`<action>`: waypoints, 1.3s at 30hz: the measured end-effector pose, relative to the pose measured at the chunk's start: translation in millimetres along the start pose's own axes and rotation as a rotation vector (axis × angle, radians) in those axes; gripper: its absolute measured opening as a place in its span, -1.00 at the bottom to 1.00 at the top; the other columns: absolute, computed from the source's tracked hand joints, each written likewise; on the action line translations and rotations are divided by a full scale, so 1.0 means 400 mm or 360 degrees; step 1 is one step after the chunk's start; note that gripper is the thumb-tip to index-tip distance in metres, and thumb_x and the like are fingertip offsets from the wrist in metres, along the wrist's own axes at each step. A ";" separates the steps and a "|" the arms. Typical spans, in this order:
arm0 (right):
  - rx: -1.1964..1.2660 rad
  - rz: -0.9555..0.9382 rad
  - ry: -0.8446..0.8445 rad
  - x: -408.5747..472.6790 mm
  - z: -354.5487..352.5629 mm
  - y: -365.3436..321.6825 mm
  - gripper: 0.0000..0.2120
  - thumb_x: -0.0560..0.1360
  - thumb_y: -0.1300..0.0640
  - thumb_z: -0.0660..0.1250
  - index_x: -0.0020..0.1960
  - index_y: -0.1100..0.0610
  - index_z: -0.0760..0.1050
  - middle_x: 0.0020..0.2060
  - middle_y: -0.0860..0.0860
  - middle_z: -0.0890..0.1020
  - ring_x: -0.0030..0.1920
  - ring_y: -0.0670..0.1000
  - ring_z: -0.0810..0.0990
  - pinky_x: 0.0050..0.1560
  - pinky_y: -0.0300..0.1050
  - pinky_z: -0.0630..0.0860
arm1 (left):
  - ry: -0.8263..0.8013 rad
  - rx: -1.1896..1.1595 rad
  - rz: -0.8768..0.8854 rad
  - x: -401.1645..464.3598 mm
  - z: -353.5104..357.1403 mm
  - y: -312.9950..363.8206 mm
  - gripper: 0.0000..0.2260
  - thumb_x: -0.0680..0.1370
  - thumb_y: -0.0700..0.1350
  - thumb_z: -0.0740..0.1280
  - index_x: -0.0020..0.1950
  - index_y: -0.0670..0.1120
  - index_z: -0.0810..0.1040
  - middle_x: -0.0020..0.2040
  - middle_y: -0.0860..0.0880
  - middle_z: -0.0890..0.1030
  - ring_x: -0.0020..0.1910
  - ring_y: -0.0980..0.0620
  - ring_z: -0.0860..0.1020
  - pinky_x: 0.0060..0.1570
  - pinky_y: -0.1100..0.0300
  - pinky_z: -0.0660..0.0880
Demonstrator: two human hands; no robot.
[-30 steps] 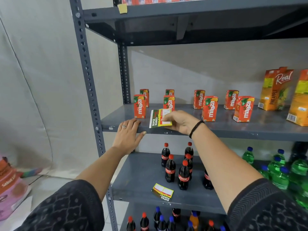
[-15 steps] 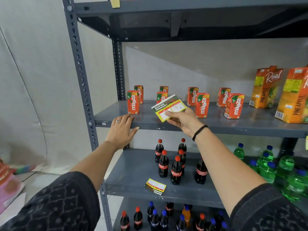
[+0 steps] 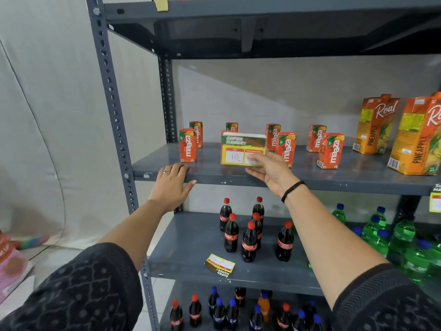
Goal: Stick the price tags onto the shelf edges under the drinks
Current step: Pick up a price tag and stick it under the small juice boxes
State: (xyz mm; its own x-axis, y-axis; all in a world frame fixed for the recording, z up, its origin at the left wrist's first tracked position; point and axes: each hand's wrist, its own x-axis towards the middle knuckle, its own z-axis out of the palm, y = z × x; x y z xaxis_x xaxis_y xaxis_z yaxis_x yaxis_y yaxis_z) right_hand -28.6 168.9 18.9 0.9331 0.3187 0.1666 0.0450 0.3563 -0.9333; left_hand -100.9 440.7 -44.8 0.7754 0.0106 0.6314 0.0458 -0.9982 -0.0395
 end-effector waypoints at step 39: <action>-0.1688 -0.0484 -0.0073 -0.044 0.028 0.075 -0.89 0.37 0.14 0.52 -0.14 0.07 0.62 -0.23 -0.01 0.72 -0.19 -0.12 0.66 -0.13 -0.10 0.62 | -0.0139 -0.0028 0.0062 0.026 0.012 0.032 -0.41 0.57 0.28 0.01 0.47 -0.07 0.21 0.46 -0.05 0.30 0.45 -0.07 0.22 0.46 -0.07 -0.02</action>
State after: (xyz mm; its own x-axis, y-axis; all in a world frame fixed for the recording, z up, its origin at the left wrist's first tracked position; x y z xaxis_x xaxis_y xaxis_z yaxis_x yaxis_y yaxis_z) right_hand -47.6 183.7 -8.4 0.8180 0.3858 0.4266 0.5741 -0.5017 -0.6470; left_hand -89.3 428.1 -42.6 0.8282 -0.0236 0.5599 0.0041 -0.9988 -0.0483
